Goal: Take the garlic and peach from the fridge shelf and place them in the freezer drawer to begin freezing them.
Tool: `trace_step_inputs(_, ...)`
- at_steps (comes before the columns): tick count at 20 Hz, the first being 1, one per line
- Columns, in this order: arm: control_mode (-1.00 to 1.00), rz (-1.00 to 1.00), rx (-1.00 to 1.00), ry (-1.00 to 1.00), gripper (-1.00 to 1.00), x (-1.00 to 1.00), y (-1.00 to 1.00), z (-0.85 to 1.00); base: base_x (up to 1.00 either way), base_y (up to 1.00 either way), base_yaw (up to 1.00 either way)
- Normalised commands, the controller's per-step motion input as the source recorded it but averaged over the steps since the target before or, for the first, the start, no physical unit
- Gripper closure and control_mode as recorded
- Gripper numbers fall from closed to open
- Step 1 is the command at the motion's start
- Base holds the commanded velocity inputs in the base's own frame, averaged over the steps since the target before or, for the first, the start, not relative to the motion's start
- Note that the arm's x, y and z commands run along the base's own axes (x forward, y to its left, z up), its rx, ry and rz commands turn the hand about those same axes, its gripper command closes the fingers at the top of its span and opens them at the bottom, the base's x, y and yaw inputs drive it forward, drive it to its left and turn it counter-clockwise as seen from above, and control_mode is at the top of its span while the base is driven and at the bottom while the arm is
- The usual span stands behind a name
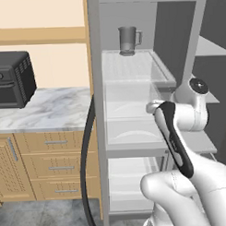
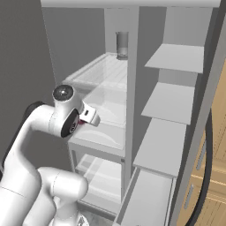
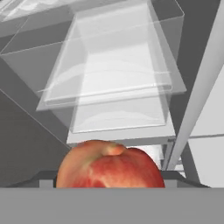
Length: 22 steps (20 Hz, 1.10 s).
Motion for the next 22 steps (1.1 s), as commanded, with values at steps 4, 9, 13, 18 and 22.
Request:
trace_step_inputs(4,-1.0,-0.05,0.0,0.21,1.0,-0.54,0.0,-0.31,0.0,0.0,0.0)
trace_step_inputs(9,1.0,0.0,0.0,0.02,1.0,-0.15,0.0,-0.09,-0.78,0.0,-0.05)
trace_step_inputs(13,1.0,0.0,0.0,0.0,1.0,0.0,0.0,0.0,-1.0,0.0,-0.13)
trace_step_inputs(18,1.0,0.0,0.0,0.0,1.0,0.0,0.0,0.0,-0.76,-0.03,-0.24)
trace_step_inputs(22,1.0,0.0,0.0,0.0,1.0,0.0,0.0,0.0,-0.1,-0.15,-0.38)
